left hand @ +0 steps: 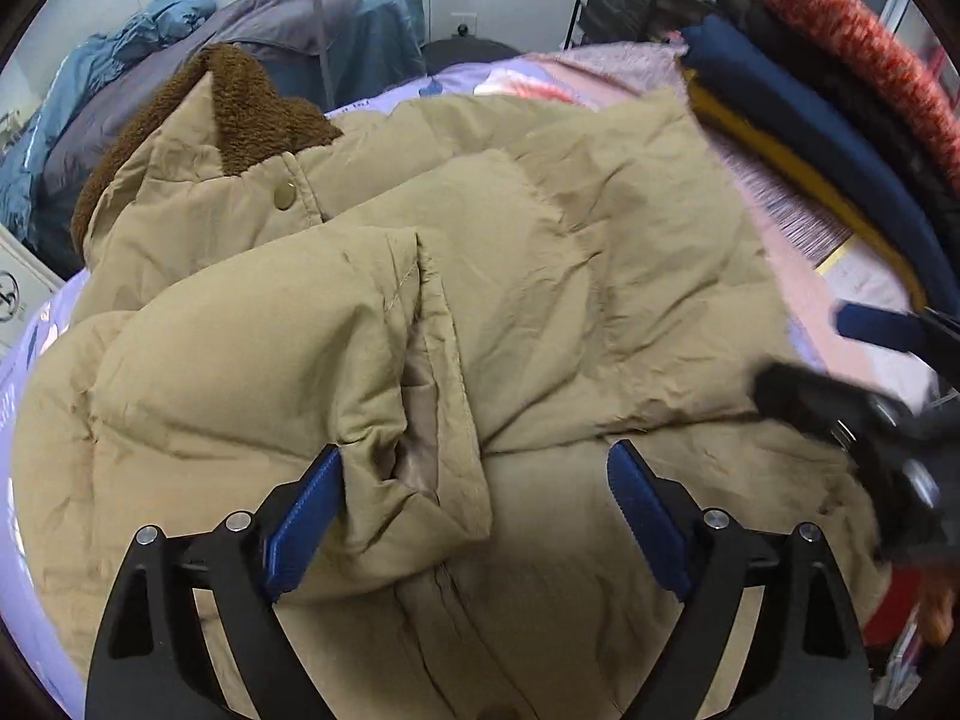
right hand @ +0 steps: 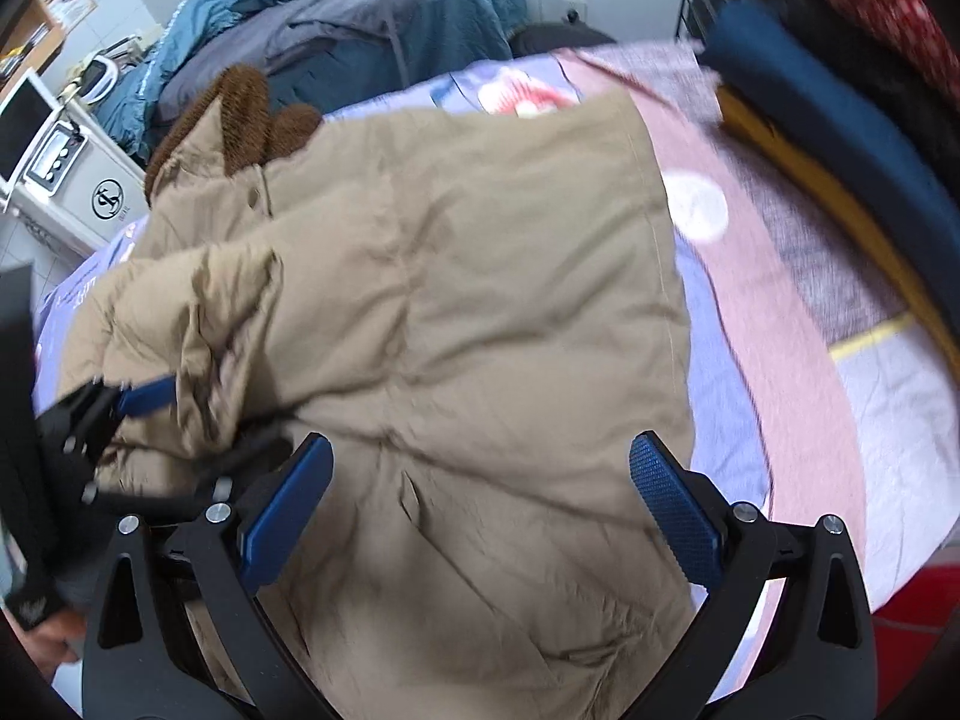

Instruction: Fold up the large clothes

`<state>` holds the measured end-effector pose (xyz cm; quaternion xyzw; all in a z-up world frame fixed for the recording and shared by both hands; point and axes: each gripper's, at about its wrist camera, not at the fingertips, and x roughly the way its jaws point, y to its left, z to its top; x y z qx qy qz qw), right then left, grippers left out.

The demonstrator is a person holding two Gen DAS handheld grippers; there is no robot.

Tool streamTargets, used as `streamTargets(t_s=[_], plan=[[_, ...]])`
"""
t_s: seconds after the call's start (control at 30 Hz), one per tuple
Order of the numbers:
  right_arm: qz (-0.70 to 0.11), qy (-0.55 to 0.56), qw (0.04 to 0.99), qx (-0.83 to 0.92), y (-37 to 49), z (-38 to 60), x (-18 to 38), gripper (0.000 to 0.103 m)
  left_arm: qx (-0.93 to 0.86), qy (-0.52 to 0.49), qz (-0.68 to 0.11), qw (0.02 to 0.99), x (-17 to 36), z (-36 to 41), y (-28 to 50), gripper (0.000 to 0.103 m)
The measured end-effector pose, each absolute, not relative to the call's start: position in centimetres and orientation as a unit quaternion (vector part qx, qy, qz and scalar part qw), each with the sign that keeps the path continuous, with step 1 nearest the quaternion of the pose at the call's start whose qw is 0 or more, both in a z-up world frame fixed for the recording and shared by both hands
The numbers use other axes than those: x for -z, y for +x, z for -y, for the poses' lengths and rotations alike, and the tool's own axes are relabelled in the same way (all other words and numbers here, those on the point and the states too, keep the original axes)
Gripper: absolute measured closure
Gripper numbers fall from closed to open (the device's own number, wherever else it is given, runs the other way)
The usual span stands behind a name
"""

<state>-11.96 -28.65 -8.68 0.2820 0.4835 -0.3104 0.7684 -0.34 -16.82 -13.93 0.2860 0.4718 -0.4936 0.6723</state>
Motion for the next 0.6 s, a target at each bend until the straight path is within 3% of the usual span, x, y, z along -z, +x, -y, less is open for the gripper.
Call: streamTargets(t_s=[0.33,0.6], plan=[[-0.494,0.251,0.798,0.237,-4.5,26.9,7.8,0.005,0.456,0.190,-0.464,0.735,9.1,8.2,5.0,0.014],[-0.537,0.162,0.810,0.170,3.5,22.7,9.5,0.005,0.339,0.140,-0.539,0.758,12.2,5.6,14.8,0.018]])
